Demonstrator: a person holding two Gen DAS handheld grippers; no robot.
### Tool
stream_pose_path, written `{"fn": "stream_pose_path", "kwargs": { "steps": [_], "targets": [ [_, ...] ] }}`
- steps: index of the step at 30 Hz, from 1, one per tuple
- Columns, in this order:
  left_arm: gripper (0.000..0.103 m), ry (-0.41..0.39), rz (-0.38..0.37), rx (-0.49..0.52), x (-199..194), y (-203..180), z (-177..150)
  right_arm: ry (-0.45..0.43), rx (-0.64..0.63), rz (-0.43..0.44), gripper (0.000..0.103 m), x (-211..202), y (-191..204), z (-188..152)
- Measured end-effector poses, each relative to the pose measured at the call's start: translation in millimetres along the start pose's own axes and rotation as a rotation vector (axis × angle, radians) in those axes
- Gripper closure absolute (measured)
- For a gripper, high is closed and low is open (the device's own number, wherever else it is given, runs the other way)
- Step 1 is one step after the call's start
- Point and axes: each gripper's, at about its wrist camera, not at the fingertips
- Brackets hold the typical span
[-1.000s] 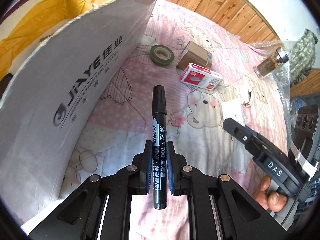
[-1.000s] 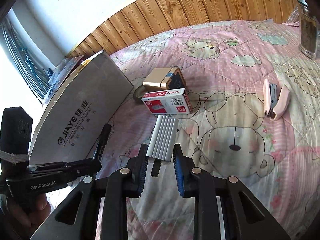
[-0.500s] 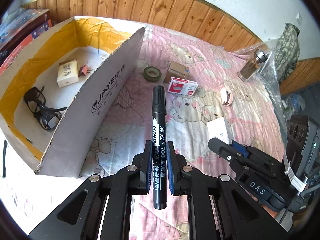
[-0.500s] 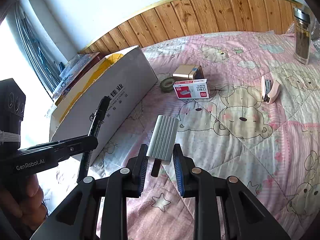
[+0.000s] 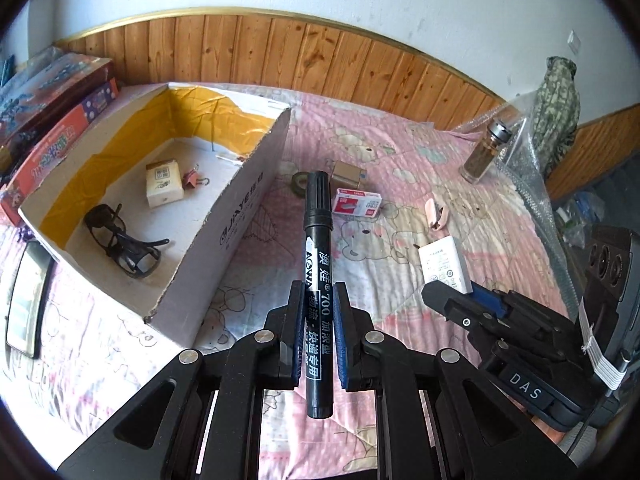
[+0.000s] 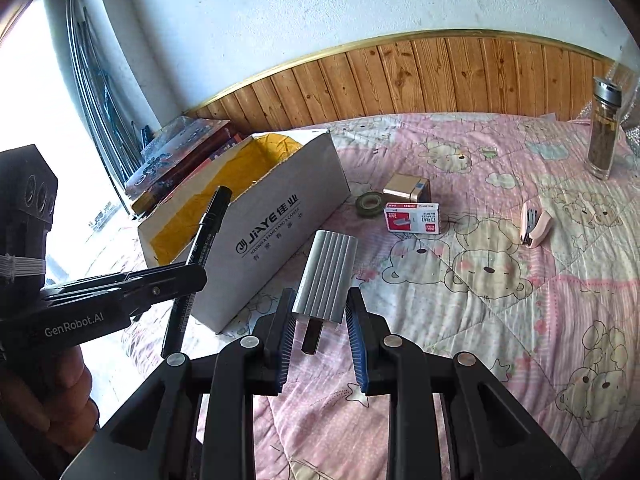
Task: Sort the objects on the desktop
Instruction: 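Lift the marker and charger and carry both over the cardboard box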
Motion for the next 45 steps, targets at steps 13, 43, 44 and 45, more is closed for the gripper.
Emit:
{"fn": "stream_pose_path", "kwargs": {
  "steps": [13,43,44,45],
  "targets": [
    [0.09,-0.062,-0.013,-0.077,-32.6,32.6,6.9,-0.033,-0.115,0.039,0.076,-11.4,48.3,12.0],
    [0.09,-0.101,0.045,-0.216,-41.2,136.1,42.8,-0.027,-0.354,0.139,0.077,37.3,128.2,71.9],
    [0.09,-0.098,0.045,-0.214,-39.0,137.4,44.7,-0.024,-0.363,0.14,0.077,40.1,130.2,74.1],
    [0.09,-0.095,0.043,-0.212,-36.5,138.5,46.9,-0.02,-0.371,0.143,0.077,43.3,131.7,76.3]
  ]
}}
Point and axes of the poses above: each gripper's, at about its wrist camera, not at the fingertips, and x roughly the way its jaws point, y to its left, z to its top, and after that the axes turned 13 degrees about -y, right-handed
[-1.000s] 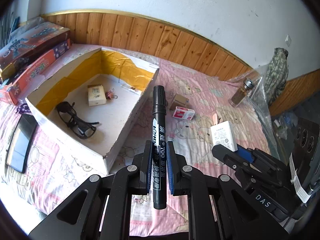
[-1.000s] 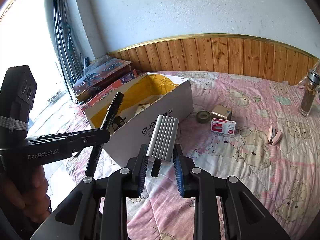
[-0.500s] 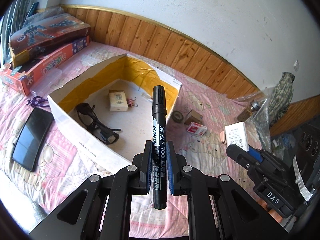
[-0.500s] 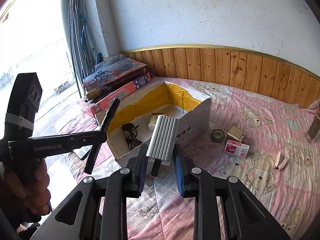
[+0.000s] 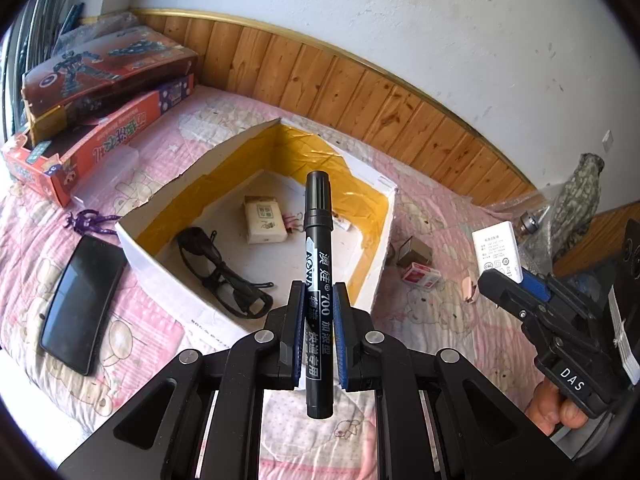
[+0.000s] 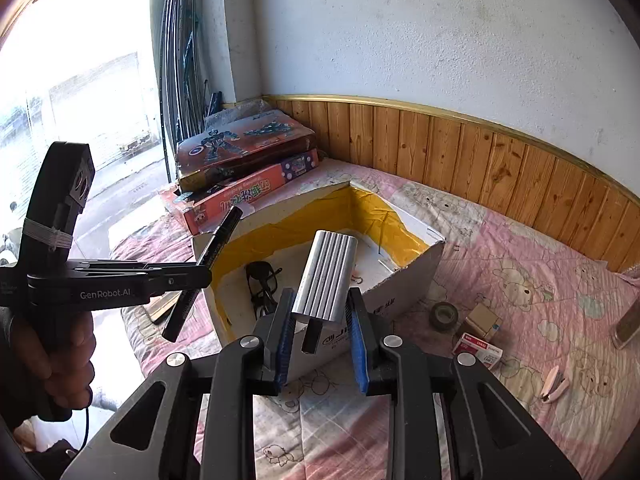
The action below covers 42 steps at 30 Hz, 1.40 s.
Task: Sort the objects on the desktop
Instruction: 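Lift the marker and charger and carry both over the cardboard box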
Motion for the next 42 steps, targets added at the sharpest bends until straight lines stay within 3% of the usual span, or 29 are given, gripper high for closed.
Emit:
{"fn": "stream_pose_path", "kwargs": {
  "steps": [24,42],
  "targets": [
    [0.09,0.158,-0.006,-0.005,88.1,4.6,19.5,0.185,-0.084,0.094,0.076,106.3,-21.9,23.1],
    [0.09,0.31,0.023,0.13,127.6,0.5,11.5,0.381,-0.193,0.147,0.076,180.8,-29.0,13.3]
  ]
}}
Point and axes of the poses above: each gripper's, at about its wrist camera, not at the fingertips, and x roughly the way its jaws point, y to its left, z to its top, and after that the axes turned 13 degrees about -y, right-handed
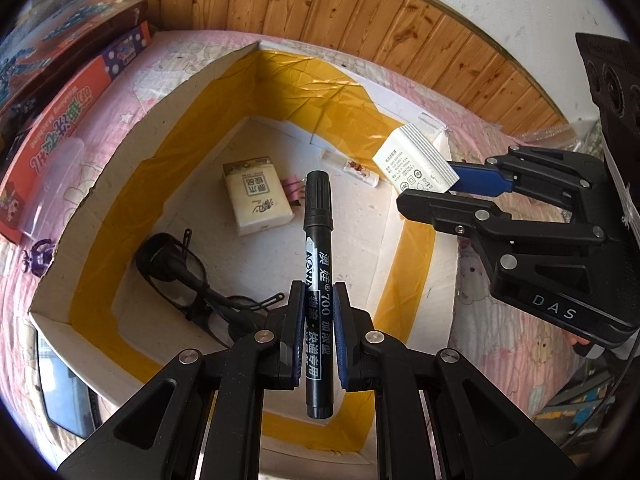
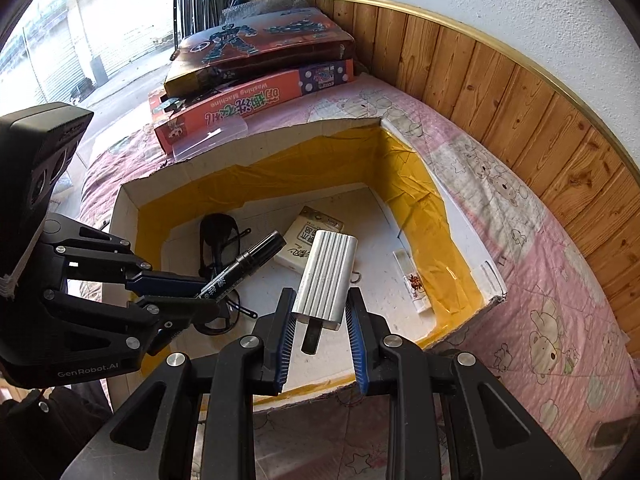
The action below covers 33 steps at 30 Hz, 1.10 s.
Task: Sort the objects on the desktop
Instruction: 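Lift the marker and charger and carry both over the cardboard box, then open both tools over the box, dropping the marker and charger inside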
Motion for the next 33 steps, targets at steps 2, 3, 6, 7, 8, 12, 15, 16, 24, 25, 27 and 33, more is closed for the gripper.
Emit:
{"fn": "stream_pose_path", "kwargs": {
  "steps": [2,3,6,7,8,12,15,16,24,25,27,33],
  "targets": [
    [0.09,0.02,-0.002,0.014,4.0,-1.3,-1.3,0.027,-0.019,0.002,0.076,6.7,-0.1,-0.4],
    [0.09,0.033,-0.007,0.018,6.2,-2.1,-2.4,0.04,-0.027,0.003,0.076,10.2,-0.6,-0.9],
    [0.09,0.07,-0.022,0.024,12.7,-5.0,-4.9,0.082,-0.047,0.002,0.076,20.6,-3.8,-2.8],
    [0.09,0.083,-0.026,0.023,14.9,-5.8,-5.4,0.093,-0.052,0.002,0.076,23.9,-4.5,-3.1],
    [0.09,0.095,-0.031,0.018,17.0,-6.3,-5.9,0.106,-0.056,0.002,0.076,27.0,-5.8,-3.8],
    [0.09,0.133,-0.047,0.001,23.7,-9.2,-5.6,0.152,-0.082,-0.001,0.076,38.8,-8.1,-3.6],
    [0.09,0.164,-0.054,-0.034,29.4,-8.4,-5.2,0.191,-0.103,0.009,0.076,46.7,-7.9,-2.8],
    [0.09,0.178,-0.056,-0.051,31.6,-7.9,-5.8,0.209,-0.111,0.011,0.076,50.1,-7.7,-3.0],
    [0.09,0.247,-0.041,-0.122,46.9,-1.2,-11.7,0.335,-0.17,0.025,0.076,77.0,-6.6,-8.1],
    [0.09,0.254,-0.043,-0.13,47.8,-0.5,-12.2,0.349,-0.179,0.027,0.076,79.8,-5.8,-9.3],
    [0.09,0.261,-0.037,-0.148,49.3,1.6,-12.4,0.374,-0.195,0.031,0.076,84.7,-4.8,-11.5],
    [0.09,0.289,-0.037,-0.186,55.5,2.5,-13.0,0.438,-0.23,0.036,0.076,96.3,-2.4,-17.2]
  ]
}}
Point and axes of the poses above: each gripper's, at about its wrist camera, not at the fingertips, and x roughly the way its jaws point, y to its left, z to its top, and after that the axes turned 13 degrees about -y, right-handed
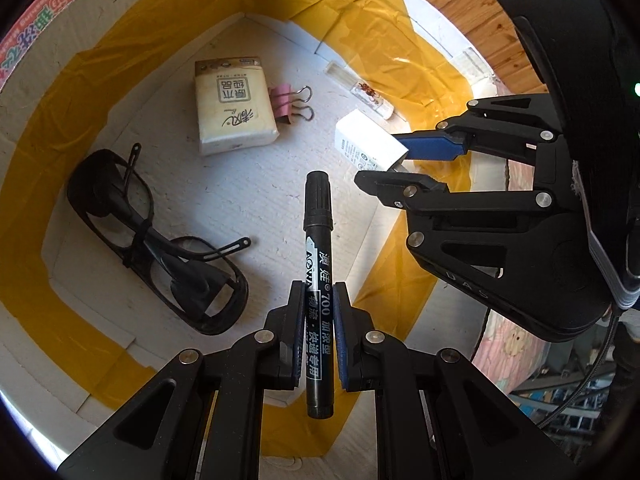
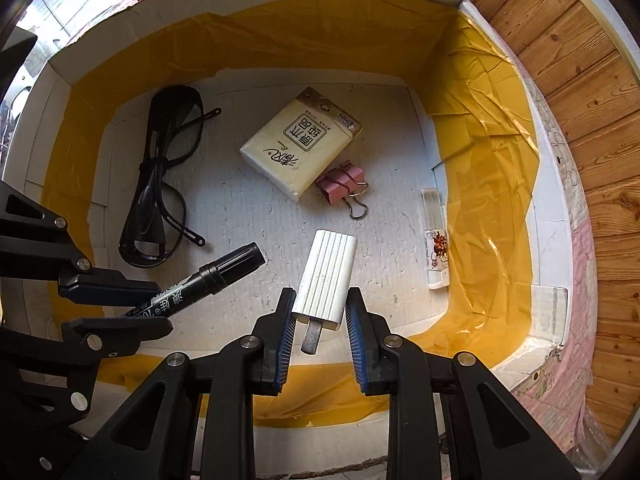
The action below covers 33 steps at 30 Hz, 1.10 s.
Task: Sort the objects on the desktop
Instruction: 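Open both tools over the box, dropping the marker and charger inside, then withdraw both open tools from the box back to the items on the bed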
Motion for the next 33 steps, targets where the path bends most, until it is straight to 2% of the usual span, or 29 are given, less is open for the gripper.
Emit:
{"fn": "stream_pose_path", "kwargs": {
  "steps": [9,12,16,23,25,28,33],
  "targets": [
    [0.089,0.038,-0.012,-0.081,7.2,5.4,-0.3,0.046,0.002,0.011,0.076,9.0,-0.6,-4.0],
    [0.078,0.036,-0.001,-0.103,4.3,9.9,-0.6,0.035,0.023,0.018,0.076,6.1,-2.3,-4.4],
    [0.077,0.024,0.009,-0.109,-3.7,12.0,-3.7,0.022,0.036,0.015,0.076,-1.7,-2.3,-5.8],
    [0.076,-0.012,0.014,-0.059,-25.3,4.9,-24.3,-0.033,0.076,0.002,0.075,-28.0,-3.3,-10.8],
    [0.075,-0.023,0.02,-0.037,-31.6,3.3,-18.7,-0.052,0.093,0.001,0.075,-38.5,-3.6,-13.2],
    [0.075,-0.047,0.037,-0.001,-40.4,-5.4,-24.9,-0.081,0.11,0.003,0.075,-51.6,-5.7,-9.0],
    [0.075,-0.109,0.08,0.059,-54.7,-17.9,-32.0,-0.157,0.157,-0.006,0.074,-80.7,-6.6,-20.7]
  ]
}}
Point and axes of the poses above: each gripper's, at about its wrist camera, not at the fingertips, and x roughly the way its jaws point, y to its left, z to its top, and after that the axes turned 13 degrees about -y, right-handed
